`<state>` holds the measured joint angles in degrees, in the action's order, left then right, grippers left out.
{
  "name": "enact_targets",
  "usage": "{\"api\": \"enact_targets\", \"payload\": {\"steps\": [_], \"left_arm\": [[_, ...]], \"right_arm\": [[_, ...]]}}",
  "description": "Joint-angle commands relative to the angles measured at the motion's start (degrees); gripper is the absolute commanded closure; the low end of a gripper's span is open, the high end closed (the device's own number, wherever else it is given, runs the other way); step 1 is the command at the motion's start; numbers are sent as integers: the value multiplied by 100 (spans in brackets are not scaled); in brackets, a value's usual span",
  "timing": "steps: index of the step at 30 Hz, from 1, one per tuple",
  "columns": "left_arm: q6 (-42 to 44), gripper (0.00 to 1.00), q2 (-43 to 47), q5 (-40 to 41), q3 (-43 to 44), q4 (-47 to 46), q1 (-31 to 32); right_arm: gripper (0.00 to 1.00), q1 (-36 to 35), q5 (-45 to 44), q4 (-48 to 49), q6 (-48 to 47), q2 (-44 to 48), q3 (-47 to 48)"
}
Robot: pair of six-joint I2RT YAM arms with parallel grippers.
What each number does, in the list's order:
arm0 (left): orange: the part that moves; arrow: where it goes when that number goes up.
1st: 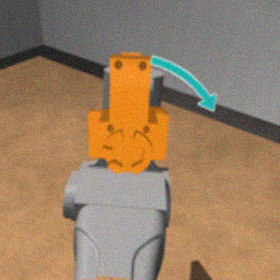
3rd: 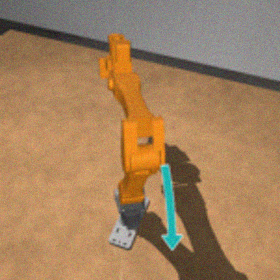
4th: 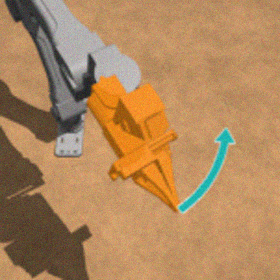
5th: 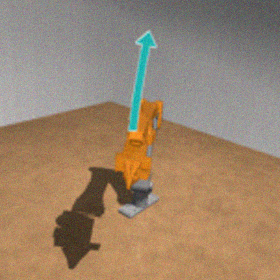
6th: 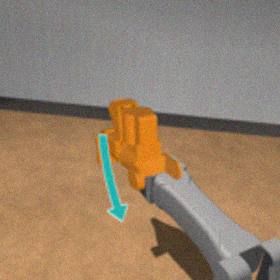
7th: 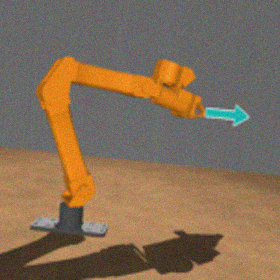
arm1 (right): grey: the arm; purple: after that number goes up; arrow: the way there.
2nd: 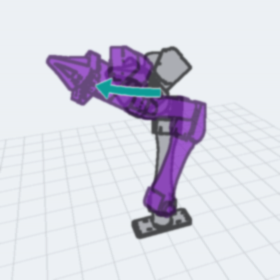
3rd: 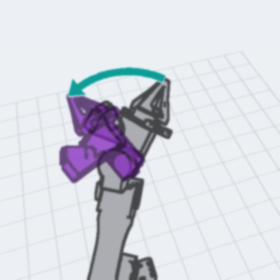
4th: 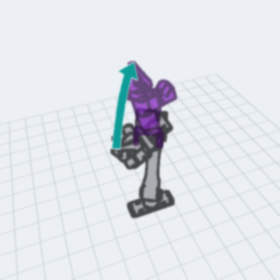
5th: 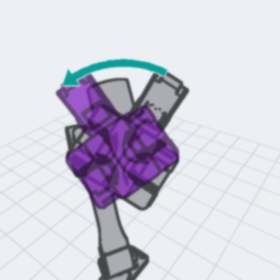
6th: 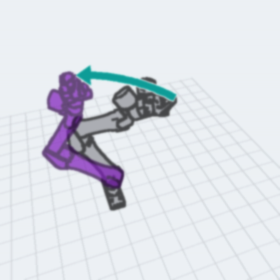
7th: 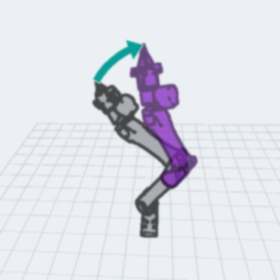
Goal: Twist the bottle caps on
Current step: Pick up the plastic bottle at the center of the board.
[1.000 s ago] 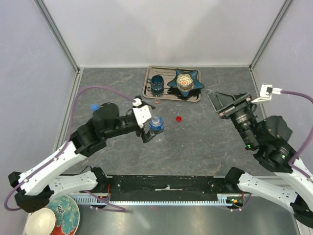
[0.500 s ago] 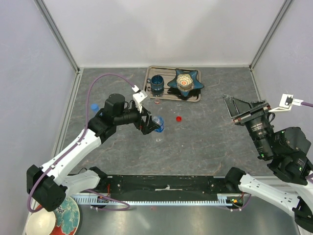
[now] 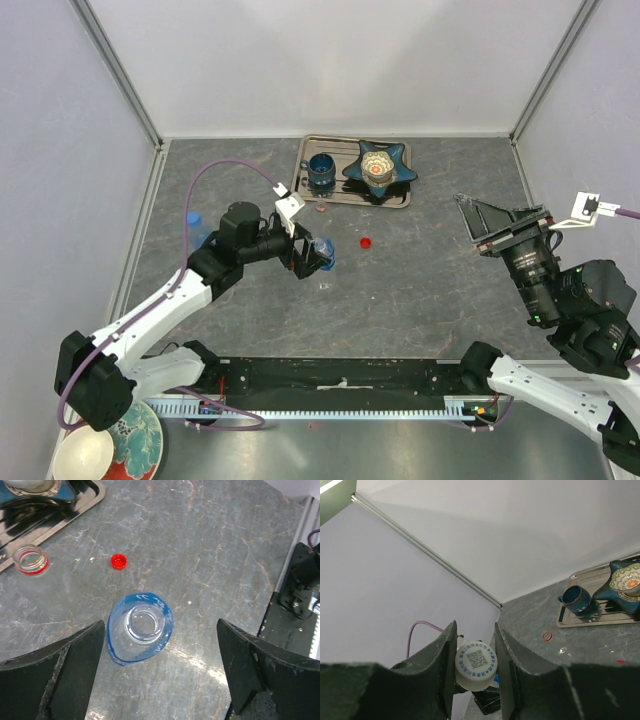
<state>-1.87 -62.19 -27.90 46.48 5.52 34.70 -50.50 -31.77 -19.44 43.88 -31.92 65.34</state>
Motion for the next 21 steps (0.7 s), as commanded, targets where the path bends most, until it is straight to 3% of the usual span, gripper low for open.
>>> {"api": "enact_targets", "payload": {"steps": [1,21], "left_arm": [[371,2,32,486,-270,-779,37],[697,10,-188,1111,-675,-1607,213]], "right_arm": [[74,-4,83,19,-11,63,5],[77,-12,206,72,68,151,-153]]}}
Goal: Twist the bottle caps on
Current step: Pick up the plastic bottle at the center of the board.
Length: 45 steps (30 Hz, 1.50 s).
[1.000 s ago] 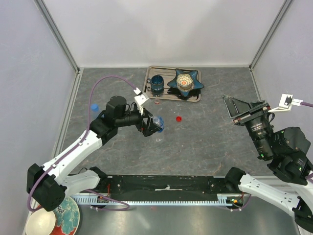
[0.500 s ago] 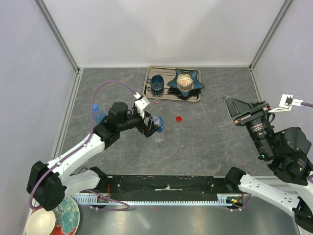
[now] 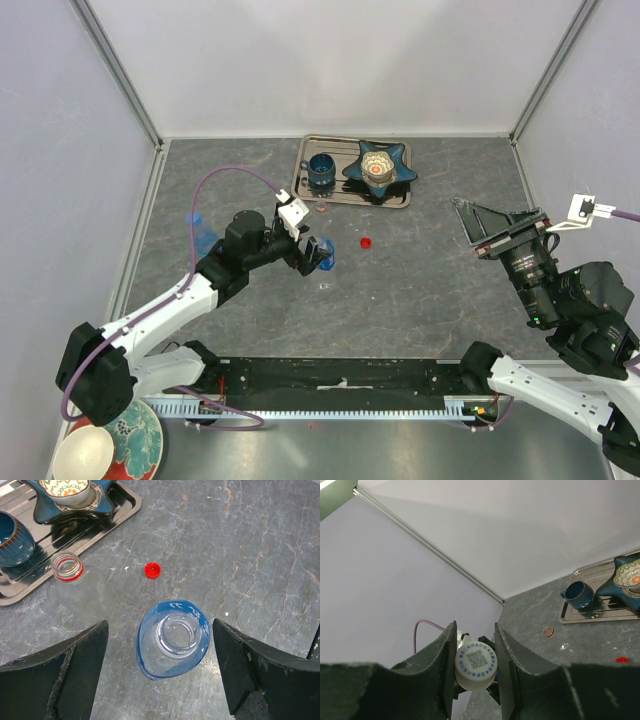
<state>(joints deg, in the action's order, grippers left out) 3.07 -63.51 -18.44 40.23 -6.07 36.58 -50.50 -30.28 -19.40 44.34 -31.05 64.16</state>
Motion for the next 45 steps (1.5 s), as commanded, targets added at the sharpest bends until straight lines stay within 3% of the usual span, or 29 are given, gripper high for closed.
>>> {"api": "enact_targets", "payload": {"steps": [1,8,11,15,20,24,27,29,32,36,41,45], "left_arm": [[211,10,-48,130,-76,-492,25],[106,17,-22,-134,-322,-607,51],[167,26,-4,-204,-410,-606,95],[308,50,5,-353,-472,-615,183],[642,60,22,-643,-209,-98,201],[1309,63,-117,-968,493,1367,262],[1932,64,-529,-882,1511,2975,454],[2425,67,-960,-601,2609,4420,770],[2550,73,-1953,-126,3999,5857,1157],[2286,78,-2999,322,4827,6670,1764],[2092,76,-4237,393,5451,7250,2458],[2101,74,-4820,420,5645,7392,2670]], "right_arm": [[77,5,58,68,14,72,-44],[78,-4,40,68,14,90,-79],[79,-4,14,59,5,81,-70],[80,-4,40,68,14,73,-79],[83,-4,75,68,22,73,-79],[83,-12,66,59,14,90,-62],[83,-4,93,59,22,64,-44],[83,5,128,50,22,55,-9],[82,-4,110,50,31,37,26],[82,5,110,33,40,37,17],[82,-4,-12,-73,31,108,35],[82,-4,-39,-108,-30,73,96]]}}
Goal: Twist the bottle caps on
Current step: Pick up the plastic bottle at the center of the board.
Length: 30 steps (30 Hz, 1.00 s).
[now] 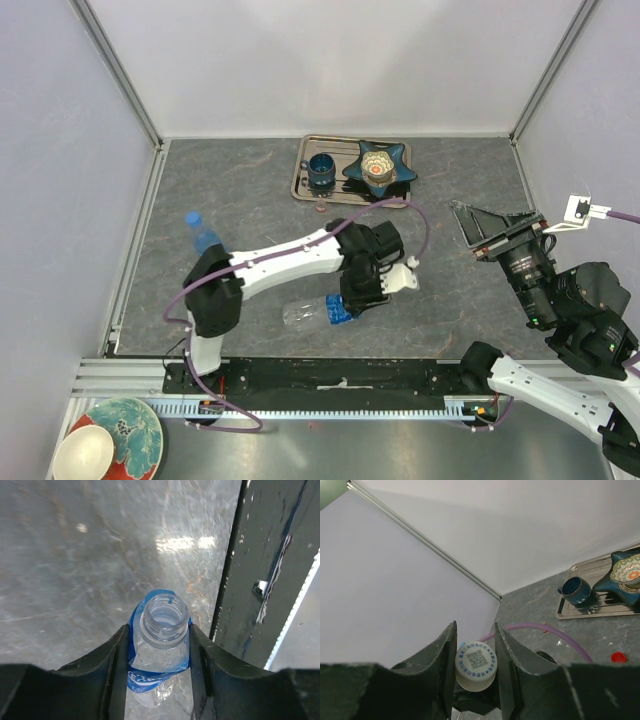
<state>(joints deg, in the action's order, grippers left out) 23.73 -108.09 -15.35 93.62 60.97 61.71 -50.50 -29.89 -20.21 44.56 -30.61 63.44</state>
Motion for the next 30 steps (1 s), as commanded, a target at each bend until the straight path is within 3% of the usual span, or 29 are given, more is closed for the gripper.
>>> {"api": "enact_targets", "payload": {"steps": [1,10,14,15,16,30], "left_arm": [[27,73,-440,129,358,662,166],[-79,55,-459,112,288,240,192],[-61,34,-414,191,156,73,201],[-61,8,-406,199,104,56,201],[-61,3,-397,208,60,29,201],[106,1,454,577,-722,-525,210]], "right_arm": [[82,5,-87,-45,-70,11,204],[82,-4,-122,-54,-228,-59,213],[82,-4,-114,-54,-246,-50,204],[82,-4,-122,-54,-246,-42,204],[82,-4,-114,-54,-246,-33,195],[81,-4,-52,-150,-245,-33,292]]}}
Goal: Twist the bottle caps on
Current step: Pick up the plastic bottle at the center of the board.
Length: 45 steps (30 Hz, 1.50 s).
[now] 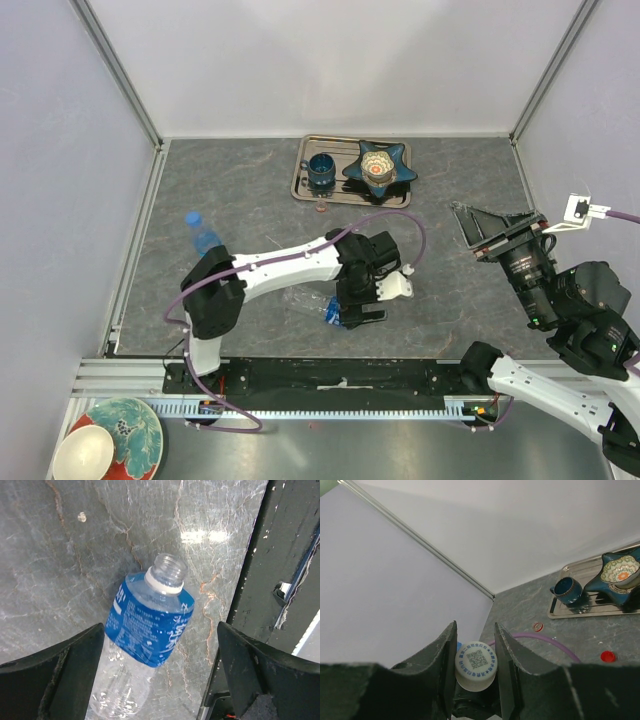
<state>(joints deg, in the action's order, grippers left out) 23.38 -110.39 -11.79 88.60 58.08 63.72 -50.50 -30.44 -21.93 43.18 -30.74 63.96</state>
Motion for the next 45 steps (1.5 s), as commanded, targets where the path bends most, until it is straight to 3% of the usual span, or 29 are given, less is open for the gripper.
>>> {"api": "enact_targets", "payload": {"steps": [1,9,14,19,23,29,35,45], "left_arm": [[167,1,764,265,-290,-271,8],[842,1,1598,538,-1098,-526,-219],[1528,0,1959,117,-1301,-623,-931],[2890,0,2302,-340,-1793,-1115,-1782],[4136,0,2285,-1147,-1767,-519,-2127],[4920,0,1960,-1589,-1600,141,-2250],[5203,0,1696,-1713,-1582,440,-2250],[4940,1,1213,-1835,-1459,362,-2145]], "right_arm": [[81,-4,11,22,-117,-28,248],[81,-4,73,5,-134,-107,301],[81,-4,99,-4,-108,-125,283],[80,-4,196,14,-108,-222,301],[79,-4,257,49,-99,-309,336],[79,-4,363,110,-81,-354,362],[79,-4,363,102,-125,-380,433],[78,-4,354,102,-187,-371,433]]}}
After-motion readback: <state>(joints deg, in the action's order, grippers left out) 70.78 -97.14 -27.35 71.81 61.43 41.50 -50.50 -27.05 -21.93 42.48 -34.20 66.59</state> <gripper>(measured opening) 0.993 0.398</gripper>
